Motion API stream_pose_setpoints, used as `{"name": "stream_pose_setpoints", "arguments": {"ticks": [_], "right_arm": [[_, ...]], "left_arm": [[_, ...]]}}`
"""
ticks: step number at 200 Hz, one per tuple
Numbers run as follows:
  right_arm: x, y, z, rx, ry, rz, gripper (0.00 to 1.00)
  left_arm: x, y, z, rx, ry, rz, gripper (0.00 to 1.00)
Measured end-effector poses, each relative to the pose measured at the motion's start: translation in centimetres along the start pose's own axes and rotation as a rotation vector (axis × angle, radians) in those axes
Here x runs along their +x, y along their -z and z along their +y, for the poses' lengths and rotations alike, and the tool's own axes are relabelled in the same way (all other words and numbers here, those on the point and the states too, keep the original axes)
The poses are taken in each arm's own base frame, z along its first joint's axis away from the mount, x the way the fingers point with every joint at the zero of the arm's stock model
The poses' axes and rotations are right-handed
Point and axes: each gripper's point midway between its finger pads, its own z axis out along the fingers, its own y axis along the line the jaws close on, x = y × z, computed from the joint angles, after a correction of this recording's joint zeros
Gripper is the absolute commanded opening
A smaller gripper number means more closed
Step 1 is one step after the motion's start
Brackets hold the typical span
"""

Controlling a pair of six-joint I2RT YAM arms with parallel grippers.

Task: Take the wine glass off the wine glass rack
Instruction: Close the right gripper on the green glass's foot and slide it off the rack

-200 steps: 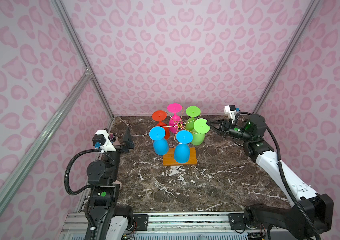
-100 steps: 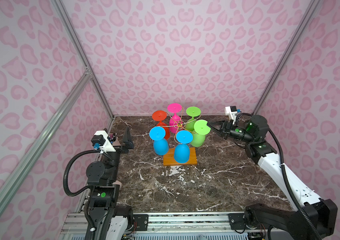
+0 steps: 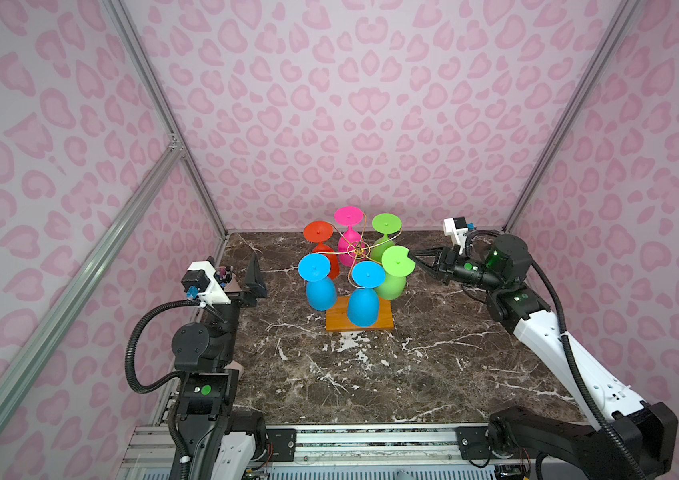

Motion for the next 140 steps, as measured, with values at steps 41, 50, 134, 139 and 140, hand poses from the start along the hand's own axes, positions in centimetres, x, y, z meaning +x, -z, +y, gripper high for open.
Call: {"name": "stream_pose_setpoints", "arguments": {"ticks": [41, 50, 134, 139, 140], "right_arm": [[0.0, -0.6, 0.0, -0.004, 0.005, -0.001, 0.0], [-0.1, -0.7, 0.1, -0.006, 0.005, -0.001, 0.0], [-1.5, -1.8, -0.3, -0.007, 0.008, -0.025, 0.0], [-1.7, -1.9, -0.2, -0.009, 0.012, -0.031, 0.0], [-1.7, -1.9, -0.2, -0.01, 0.013, -0.031, 0.0]], "left_arm": [[0.0, 0.0, 0.0, -0.003, 0.0, -0.001, 0.97], [0.0, 0.0, 0.0, -0.003, 0.0, -0.001, 0.97], [-0.1, 0.1, 0.2, -0.01, 0.001, -0.004, 0.97], [-0.1, 0.1, 0.2, -0.01, 0.001, -0.004, 0.97], [-0.1, 0.1, 0.2, -0.01, 0.001, -0.004, 0.97]]}}
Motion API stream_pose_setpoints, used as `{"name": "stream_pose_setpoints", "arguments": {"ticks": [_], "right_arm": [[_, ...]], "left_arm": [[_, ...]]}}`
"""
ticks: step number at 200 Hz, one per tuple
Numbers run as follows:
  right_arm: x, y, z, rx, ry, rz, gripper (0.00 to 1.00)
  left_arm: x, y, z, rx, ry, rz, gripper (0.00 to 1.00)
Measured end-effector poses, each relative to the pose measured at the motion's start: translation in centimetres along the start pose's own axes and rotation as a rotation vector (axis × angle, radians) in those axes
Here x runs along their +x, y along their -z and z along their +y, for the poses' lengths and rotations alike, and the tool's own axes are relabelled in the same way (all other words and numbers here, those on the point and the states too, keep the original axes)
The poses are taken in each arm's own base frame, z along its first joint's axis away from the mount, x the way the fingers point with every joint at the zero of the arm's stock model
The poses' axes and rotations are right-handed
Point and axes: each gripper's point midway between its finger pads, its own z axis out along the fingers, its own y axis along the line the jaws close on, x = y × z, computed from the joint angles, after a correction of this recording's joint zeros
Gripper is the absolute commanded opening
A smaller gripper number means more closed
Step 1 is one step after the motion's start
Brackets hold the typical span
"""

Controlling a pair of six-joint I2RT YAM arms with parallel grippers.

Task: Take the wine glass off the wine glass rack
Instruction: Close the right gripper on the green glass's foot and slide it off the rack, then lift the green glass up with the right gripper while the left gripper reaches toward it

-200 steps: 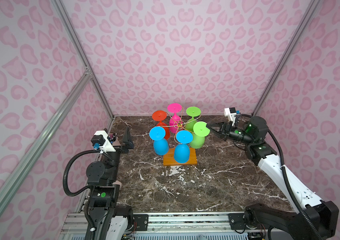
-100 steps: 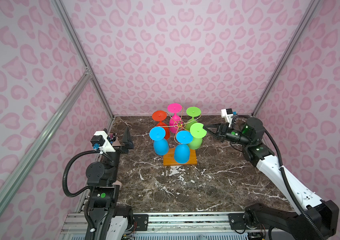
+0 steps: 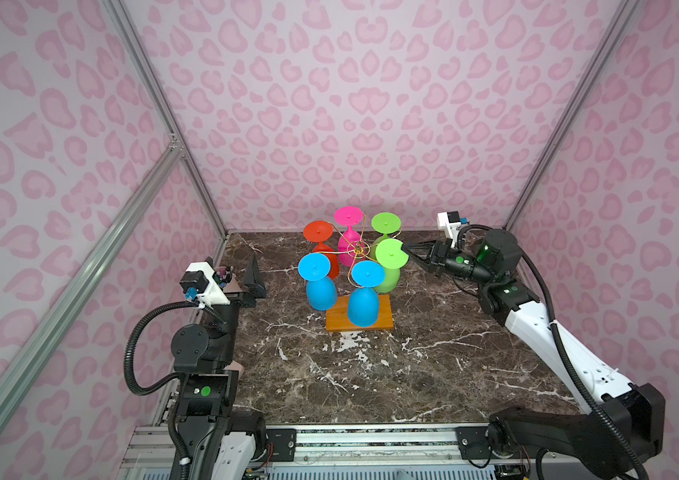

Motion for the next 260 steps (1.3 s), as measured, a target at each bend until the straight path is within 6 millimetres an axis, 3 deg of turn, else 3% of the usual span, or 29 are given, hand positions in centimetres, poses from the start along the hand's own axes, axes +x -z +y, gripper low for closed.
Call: {"name": "stream_pose_setpoints", "arguments": {"ticks": [48, 175, 260], "right_arm": [[-0.6, -0.5, -0.2, 0.002, -0.001, -0.007, 0.0], [-3.4, 0.9, -1.7, 0.03, -0.029, -0.107, 0.0], [-5.0, 4.1, -2.1, 0.055, -0.025, -0.201, 0.0]], "left_arm": [[0.0, 0.0, 0.1, -0.004, 0.0, -0.001, 0.97], [-0.1, 0.0, 0.1, -0.007, -0.001, -0.002, 0.97], [-0.1, 0.0, 0.2, -0.012, 0.0, -0.003, 0.97]]}}
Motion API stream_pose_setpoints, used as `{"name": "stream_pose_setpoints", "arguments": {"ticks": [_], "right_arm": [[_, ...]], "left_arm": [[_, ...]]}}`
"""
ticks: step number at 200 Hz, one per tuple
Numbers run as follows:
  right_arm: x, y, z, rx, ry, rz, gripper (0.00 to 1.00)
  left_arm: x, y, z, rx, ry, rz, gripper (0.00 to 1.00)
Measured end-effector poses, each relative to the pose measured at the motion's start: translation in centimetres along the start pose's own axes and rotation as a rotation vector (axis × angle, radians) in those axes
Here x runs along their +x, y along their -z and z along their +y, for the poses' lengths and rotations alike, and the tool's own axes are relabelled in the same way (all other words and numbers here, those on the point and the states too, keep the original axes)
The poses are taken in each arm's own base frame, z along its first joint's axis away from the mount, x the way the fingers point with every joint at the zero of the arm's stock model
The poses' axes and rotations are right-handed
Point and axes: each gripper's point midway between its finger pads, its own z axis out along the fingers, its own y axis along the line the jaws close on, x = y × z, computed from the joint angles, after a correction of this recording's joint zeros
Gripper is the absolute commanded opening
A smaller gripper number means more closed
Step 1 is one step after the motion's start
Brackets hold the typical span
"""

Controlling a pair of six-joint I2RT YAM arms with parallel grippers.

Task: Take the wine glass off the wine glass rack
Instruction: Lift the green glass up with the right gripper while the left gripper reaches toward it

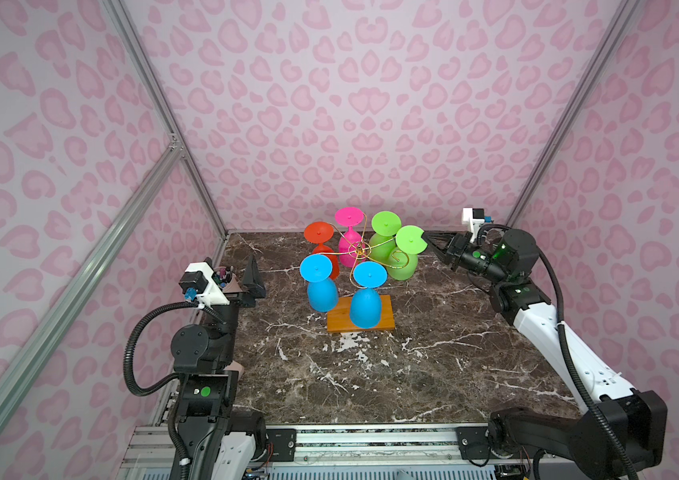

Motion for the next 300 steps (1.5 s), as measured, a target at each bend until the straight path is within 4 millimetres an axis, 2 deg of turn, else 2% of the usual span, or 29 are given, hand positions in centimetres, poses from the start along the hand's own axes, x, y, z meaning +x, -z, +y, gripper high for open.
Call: {"name": "stream_pose_setpoints", "arguments": {"ticks": [39, 72, 97, 112, 134, 157, 174, 202, 229, 255, 300], "right_arm": [[-1.3, 2.7, -0.5, 0.029, 0.009, -0.069, 0.0], [-3.0, 5.9, -0.8, 0.089, 0.05, -0.153, 0.0], [-4.1, 8.0, -0.7, 0.138, 0.093, -0.211, 0.0], [-4.7, 8.7, -0.3, 0.162, 0.125, -0.232, 0.0], [-5.4, 9.2, 1.5, 0.177, 0.204, -0.254, 0.0], [-6.0, 9.5, 3.5, 0.166, 0.278, -0.273, 0.0], [-6.3, 9.6, 5.1, 0.154, 0.332, -0.287, 0.0], [-6.3, 9.1, 9.0, 0.117, 0.456, -0.282, 0.0], [-5.8, 8.3, 12.8, 0.063, 0.57, -0.27, 0.0], [-4.8, 7.1, 15.0, 0.018, 0.637, -0.244, 0.0], [-2.2, 4.9, 18.1, -0.071, 0.717, -0.173, 0.0]], "left_arm": [[0.0, 0.0, 0.2, -0.012, 0.014, 0.001, 0.97], [0.3, -0.4, 0.2, -0.012, 0.058, 0.029, 0.97], [-1.2, -1.0, -1.3, 0.055, 0.112, 0.042, 1.0], [-2.4, -1.5, -2.6, 0.122, 0.152, 0.052, 0.97], [-4.1, -2.2, -5.0, 0.245, 0.208, 0.071, 0.93], [-6.4, -3.1, -8.4, 0.427, 0.287, 0.105, 0.91], [-7.1, -3.9, -10.7, 0.555, 0.364, 0.16, 0.9], [-6.7, -5.2, -14.2, 0.728, 0.47, 0.279, 0.88], [-7.0, -5.1, -18.1, 0.9, 0.518, 0.36, 0.84], [-7.5, -5.0, -21.2, 1.026, 0.539, 0.402, 0.79], [-6.5, -5.7, -25.4, 1.166, 0.59, 0.496, 0.71]]}}
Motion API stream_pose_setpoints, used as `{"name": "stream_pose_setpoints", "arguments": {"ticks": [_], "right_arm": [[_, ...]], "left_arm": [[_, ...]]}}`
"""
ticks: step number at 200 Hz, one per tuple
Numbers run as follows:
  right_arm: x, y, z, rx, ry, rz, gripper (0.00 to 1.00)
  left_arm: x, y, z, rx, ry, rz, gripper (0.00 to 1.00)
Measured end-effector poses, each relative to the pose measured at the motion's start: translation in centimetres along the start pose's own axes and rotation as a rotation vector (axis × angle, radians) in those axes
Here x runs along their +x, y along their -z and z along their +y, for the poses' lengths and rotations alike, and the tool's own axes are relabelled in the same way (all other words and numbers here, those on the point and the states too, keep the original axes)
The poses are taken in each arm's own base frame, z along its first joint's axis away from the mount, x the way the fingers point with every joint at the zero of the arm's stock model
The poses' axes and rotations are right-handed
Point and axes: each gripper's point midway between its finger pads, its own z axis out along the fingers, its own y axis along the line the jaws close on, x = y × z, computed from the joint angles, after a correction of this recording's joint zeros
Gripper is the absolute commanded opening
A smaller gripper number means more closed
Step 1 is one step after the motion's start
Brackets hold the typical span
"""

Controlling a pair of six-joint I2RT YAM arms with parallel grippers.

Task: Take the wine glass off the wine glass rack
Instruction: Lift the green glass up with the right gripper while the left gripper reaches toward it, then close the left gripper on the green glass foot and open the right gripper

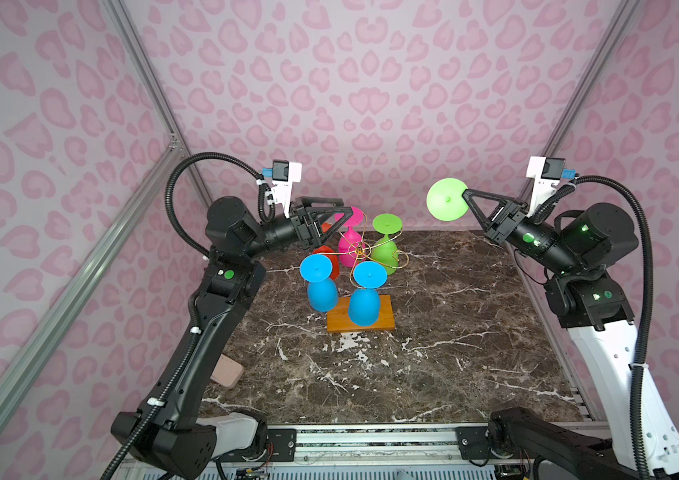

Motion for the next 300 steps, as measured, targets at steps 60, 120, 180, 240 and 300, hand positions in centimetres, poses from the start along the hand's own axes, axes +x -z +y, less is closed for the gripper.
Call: {"name": "stream_pose_setpoints", "arguments": {"ticks": [60, 120, 180, 240, 300], "right_arm": [[1.8, -4.1, 1.3, -0.068, 0.008, 0.063, 0.0], [3.2, -6.9, 2.5, -0.118, 0.017, 0.103, 0.0], [4.7, -8.6, 3.4, -0.153, 0.006, 0.14, 0.0], [4.7, -9.3, 3.9, -0.157, 0.008, 0.134, 0.0], [4.5, -9.5, 4.6, -0.173, 0.02, 0.122, 0.0]], "left_arm": [[0.3, -3.3, 1.0, 0.079, 0.047, 0.051, 0.63], [0.3, -4.4, 0.9, 0.105, 0.051, 0.054, 0.59], [0.2, -4.8, 0.7, 0.118, 0.056, 0.051, 0.53], [0.0, -5.1, 0.7, 0.124, 0.073, 0.051, 0.23], [0.0, -5.3, 0.3, 0.129, 0.112, 0.047, 0.03]]}}
